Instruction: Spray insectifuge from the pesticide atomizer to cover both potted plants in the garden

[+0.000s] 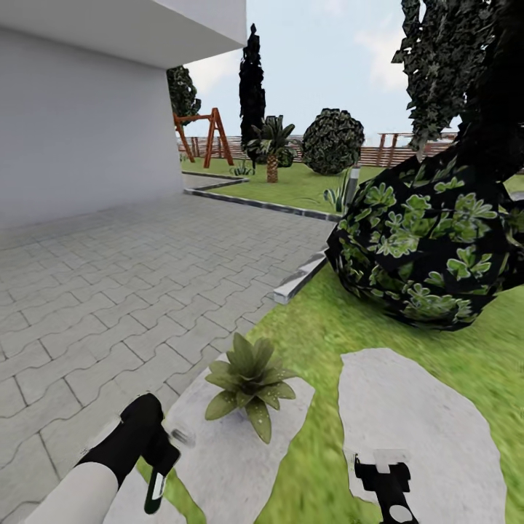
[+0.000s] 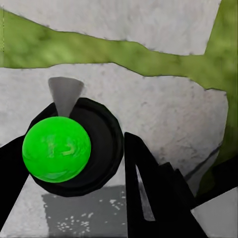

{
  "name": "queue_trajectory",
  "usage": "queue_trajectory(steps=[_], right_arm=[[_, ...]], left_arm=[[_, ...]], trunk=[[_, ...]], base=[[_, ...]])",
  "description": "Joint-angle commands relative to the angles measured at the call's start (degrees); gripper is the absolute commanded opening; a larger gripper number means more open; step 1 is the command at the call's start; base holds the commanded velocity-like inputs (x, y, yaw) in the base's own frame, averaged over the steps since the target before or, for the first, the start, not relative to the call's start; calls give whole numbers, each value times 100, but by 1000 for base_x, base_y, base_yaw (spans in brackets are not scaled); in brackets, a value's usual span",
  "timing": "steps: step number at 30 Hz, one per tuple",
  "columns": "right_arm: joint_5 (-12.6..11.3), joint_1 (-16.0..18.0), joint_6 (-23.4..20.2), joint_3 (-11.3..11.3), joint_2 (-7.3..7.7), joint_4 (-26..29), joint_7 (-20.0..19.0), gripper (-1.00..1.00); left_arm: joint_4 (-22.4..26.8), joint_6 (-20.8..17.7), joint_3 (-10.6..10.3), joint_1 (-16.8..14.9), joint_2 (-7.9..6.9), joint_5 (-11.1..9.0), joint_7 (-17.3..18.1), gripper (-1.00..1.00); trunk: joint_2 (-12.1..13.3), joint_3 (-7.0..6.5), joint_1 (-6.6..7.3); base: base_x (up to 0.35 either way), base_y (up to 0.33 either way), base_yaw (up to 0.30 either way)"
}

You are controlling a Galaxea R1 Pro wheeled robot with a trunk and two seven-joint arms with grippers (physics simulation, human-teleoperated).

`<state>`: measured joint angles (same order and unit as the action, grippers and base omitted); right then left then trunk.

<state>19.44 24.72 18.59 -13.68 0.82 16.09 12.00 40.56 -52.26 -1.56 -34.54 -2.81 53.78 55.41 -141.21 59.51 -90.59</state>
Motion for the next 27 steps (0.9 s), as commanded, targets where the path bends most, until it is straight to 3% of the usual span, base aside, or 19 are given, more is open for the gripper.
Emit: queue_trajectory(steps=[1, 5, 18, 27], right_arm=[[60, 6, 22, -38, -3, -10, 13, 100], [60, 6, 22, -38, 1, -10, 13, 100], [60, 6, 22, -38, -3, -201, 6, 100], [60, 6, 22, -55, 38, -203, 5, 100]], left_arm=[[12, -30, -10, 26, 4, 27, -121, -100], [26, -30, 0, 51, 54, -37, -440, -100], [140, -28, 7, 53, 94, -58, -548, -100], [92, 119, -18, 78, 127, -71, -942, -100]], trunk=[[-2, 5, 1], [-2, 5, 1], [-2, 5, 1], [-2, -16, 1]], base=[[0, 0, -250], [0, 0, -207], [0, 150, -15], [0, 4, -203]])
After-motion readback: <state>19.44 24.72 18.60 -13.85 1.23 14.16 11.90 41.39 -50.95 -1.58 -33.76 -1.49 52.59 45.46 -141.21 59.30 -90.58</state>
